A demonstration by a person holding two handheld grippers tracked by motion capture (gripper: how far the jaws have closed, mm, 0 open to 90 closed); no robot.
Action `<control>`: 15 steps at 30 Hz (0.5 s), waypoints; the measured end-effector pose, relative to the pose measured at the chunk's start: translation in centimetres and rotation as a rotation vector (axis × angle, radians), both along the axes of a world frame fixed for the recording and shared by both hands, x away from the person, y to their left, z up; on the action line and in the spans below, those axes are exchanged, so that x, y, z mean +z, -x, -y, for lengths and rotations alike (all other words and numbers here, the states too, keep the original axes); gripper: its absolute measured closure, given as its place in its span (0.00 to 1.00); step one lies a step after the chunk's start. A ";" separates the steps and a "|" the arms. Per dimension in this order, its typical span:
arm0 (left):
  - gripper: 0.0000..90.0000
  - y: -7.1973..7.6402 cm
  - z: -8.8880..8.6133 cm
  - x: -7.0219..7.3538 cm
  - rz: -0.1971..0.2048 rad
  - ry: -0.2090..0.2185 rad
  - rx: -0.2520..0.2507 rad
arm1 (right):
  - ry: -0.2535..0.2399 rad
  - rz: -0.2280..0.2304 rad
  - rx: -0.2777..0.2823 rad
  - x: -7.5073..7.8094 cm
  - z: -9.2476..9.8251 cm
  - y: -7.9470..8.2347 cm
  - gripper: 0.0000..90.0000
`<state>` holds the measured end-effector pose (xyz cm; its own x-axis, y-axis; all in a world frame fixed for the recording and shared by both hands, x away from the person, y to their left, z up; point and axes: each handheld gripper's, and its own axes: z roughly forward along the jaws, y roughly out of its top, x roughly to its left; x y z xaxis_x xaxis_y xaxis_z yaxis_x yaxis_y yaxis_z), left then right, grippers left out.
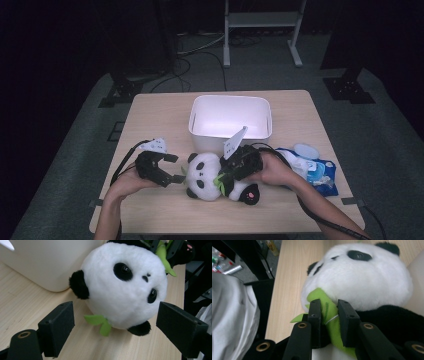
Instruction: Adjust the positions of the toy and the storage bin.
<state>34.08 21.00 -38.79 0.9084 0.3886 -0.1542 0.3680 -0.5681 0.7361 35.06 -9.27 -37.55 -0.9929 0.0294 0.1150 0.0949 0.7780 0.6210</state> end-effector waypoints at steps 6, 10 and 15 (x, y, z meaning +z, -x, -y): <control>0.15 0.0 -0.5 0.0 -0.002 0.003 0.013 | -0.008 -0.023 0.012 0.4 0.2 0.0 0.82; 0.15 0.0 -0.8 0.1 -0.001 0.013 0.021 | -0.010 -0.046 0.022 0.7 0.4 0.0 0.82; 0.15 0.0 -1.3 0.1 -0.001 0.019 0.030 | -0.025 -0.066 0.027 1.3 0.5 0.1 0.82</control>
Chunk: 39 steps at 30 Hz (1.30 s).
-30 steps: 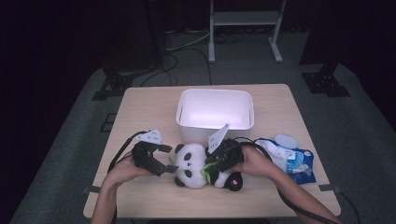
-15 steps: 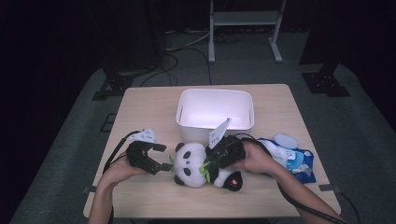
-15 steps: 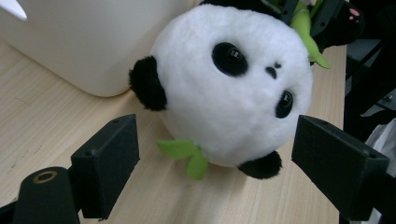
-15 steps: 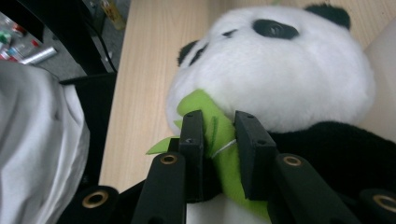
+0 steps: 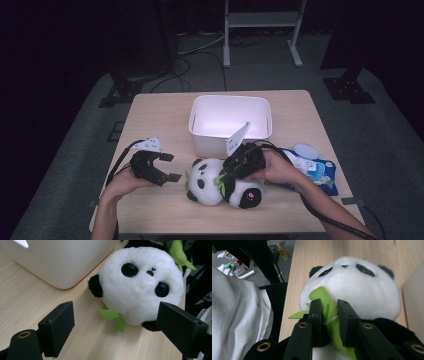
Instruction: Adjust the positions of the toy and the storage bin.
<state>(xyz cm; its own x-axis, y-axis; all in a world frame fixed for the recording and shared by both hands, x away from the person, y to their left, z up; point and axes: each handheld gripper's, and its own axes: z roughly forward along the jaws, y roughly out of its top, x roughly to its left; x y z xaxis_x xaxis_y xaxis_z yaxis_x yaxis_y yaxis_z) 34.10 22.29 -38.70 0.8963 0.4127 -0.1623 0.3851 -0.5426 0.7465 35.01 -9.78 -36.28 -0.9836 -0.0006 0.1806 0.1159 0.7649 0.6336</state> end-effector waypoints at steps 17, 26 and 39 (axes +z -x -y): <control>0.15 -0.1 -1.3 0.1 0.008 0.021 0.026 | -0.033 0.005 0.015 3.1 0.3 0.6 0.82; 0.15 -0.1 -1.9 0.1 0.007 0.032 0.041 | -0.046 0.036 0.033 5.4 0.2 0.9 0.82; 0.15 0.0 -2.7 -0.1 0.006 0.044 0.059 | -0.052 0.066 0.033 8.7 0.2 1.3 0.82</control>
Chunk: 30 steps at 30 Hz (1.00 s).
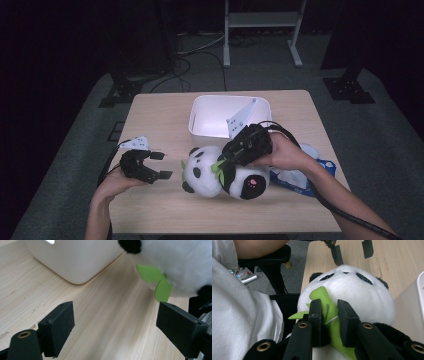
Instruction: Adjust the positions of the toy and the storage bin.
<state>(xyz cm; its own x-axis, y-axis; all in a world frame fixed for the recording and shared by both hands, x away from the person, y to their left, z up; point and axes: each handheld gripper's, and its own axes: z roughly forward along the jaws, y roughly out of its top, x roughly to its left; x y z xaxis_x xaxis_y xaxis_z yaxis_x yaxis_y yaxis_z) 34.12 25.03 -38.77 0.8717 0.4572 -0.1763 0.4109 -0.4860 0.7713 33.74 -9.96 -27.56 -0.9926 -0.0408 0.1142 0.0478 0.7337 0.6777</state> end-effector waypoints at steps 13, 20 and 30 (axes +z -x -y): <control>0.15 -0.1 -0.5 -0.1 -0.002 0.005 0.008 | -0.020 0.045 -0.013 3.9 0.2 -0.3 0.82; 0.15 -0.3 -0.6 0.0 0.003 0.016 0.009 | -0.026 0.060 -0.028 5.5 0.6 -1.0 0.82; 0.15 -0.5 -0.6 -0.1 -0.003 0.025 0.012 | -0.038 0.077 -0.059 7.5 1.1 -2.3 0.82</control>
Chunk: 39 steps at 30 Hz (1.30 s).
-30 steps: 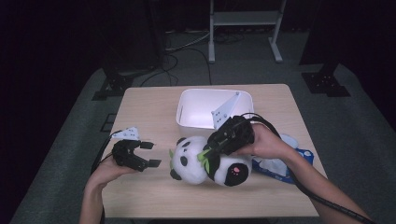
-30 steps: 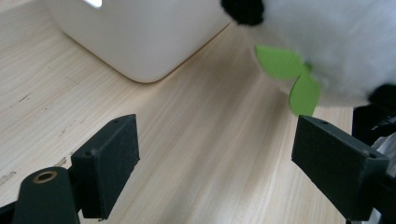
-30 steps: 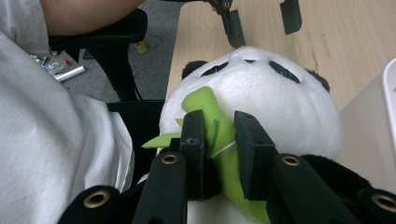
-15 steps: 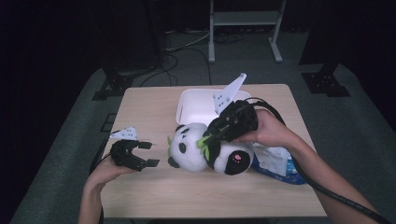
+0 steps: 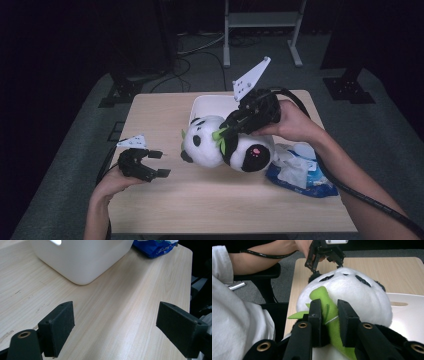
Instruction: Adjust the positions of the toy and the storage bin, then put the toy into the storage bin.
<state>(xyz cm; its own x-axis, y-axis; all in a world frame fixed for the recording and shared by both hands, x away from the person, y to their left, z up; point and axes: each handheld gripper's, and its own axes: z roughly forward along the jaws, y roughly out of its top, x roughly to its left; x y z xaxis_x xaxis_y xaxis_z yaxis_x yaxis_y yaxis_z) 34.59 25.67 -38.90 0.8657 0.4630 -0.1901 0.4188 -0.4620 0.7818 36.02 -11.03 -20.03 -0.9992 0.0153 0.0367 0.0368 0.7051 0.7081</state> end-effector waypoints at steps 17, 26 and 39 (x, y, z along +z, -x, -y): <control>0.15 -0.1 -0.7 -0.1 -0.004 0.009 0.014 | -0.003 0.010 -0.034 2.6 0.4 -3.1 0.82; 0.15 -0.1 -0.8 -0.1 -0.005 0.010 0.013 | -0.009 0.008 -0.051 3.1 0.7 -4.8 0.82; 0.15 0.2 -1.1 -0.1 -0.007 0.021 0.022 | 0.010 0.001 -0.083 2.9 0.6 -7.8 0.82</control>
